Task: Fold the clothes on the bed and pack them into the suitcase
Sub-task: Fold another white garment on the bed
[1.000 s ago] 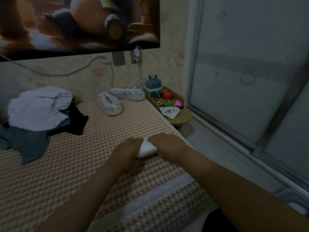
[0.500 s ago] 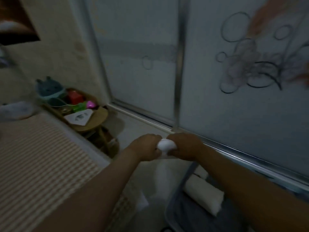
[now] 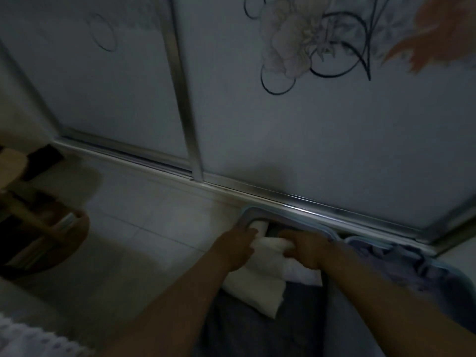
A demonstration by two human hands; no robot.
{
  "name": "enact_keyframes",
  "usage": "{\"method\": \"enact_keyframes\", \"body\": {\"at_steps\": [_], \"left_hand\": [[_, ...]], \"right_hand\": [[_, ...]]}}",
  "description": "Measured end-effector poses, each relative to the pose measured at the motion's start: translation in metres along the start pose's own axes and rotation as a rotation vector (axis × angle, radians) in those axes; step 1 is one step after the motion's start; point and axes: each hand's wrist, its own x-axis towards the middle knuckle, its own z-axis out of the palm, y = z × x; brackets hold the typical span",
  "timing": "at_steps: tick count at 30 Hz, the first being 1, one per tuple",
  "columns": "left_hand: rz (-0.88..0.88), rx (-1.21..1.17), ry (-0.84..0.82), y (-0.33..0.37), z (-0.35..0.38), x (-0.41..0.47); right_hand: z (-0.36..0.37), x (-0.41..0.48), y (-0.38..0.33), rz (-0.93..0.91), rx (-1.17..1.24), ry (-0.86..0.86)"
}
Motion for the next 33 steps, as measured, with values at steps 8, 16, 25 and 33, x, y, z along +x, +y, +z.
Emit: {"method": "enact_keyframes", "body": {"at_steps": [8, 16, 25, 33], "left_hand": [[0.026, 0.046, 0.035, -0.006, 0.077, 0.027], [0.023, -0.032, -0.124, -0.007, 0.105, 0.034], [0.1, 0.188, -0.017, -0.021, 0.099, 0.047], [0.123, 0.293, -0.256, 0.004, 0.102, 0.072]], "right_hand": [[0.086, 0.022, 0.046, 0.394, 0.448, 0.033], [0.101, 0.05, 0.018, 0.045, 0.107, 0.425], [0.148, 0.064, 0.012, 0.31, 0.127, 0.267], [0.117, 0.063, 0.053, 0.636, -0.036, 0.413]]}}
